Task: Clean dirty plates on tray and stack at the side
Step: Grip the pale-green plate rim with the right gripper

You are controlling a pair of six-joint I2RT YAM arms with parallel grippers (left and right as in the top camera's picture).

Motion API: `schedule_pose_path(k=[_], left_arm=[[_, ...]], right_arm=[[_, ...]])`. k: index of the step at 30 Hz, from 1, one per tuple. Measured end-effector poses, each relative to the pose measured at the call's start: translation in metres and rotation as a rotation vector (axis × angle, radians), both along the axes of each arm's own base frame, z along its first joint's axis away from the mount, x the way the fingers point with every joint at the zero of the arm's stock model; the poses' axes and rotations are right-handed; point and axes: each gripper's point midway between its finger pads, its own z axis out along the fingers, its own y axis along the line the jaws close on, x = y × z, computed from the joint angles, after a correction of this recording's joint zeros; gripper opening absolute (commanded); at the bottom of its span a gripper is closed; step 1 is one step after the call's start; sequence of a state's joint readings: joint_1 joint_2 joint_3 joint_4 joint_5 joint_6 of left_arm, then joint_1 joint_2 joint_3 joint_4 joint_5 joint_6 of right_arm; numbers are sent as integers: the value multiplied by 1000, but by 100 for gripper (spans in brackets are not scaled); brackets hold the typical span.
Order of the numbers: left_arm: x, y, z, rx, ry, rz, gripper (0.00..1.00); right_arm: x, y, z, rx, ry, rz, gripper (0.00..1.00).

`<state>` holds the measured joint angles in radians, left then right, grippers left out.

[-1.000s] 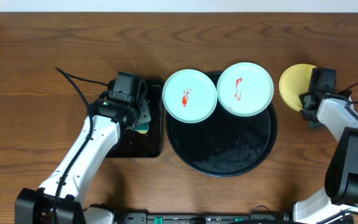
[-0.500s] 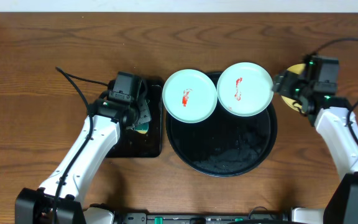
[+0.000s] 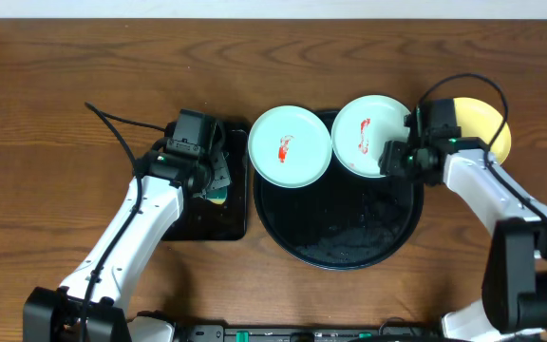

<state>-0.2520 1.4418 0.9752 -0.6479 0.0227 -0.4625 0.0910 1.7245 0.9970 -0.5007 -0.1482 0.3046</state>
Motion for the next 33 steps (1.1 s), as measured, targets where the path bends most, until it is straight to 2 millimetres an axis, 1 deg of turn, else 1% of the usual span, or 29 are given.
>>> schedule_pose_path(k=[3,5,6,7,9,10,13,19,23,26,28,33], left_arm=[[0,0,0,0,0,0,8],[0,0,0,0,0,0,7],[0,0,0,0,0,0,7],[0,0,0,0,1,0,7],[0,0,0,0,0,0,7],[0,0,0,0,0,0,7],[0,0,0,0,0,0,7],[0,0,0,0,0,0,7],[0,0,0,0,0,0,7],[0,0,0,0,0,0,7],[0,0,0,0,-2,0,7],[10,-3,4,-5,-44,-20,7]], right_arm=[[4,-1,-7,0,4,-35,34],[4,-4,-11,-6,17,-76,24],[4,-6,-13,-9,22,-94,16],[4,-7,-13,-13,23,-106,11],[6,-9,-13,-13,20,-144,8],[7,-9,-12,-10,15,-149,1],[4,-9,-13,-7,36,-163,1],[-31,-8,-21,-32,177,-153,1],[-53,-9,-19,-42,260,-150,1],[-60,-9,-15,-47,278,-144,1],[-61,-8,-10,-51,270,-123,1],[-64,9,-5,-38,254,-50,1]])
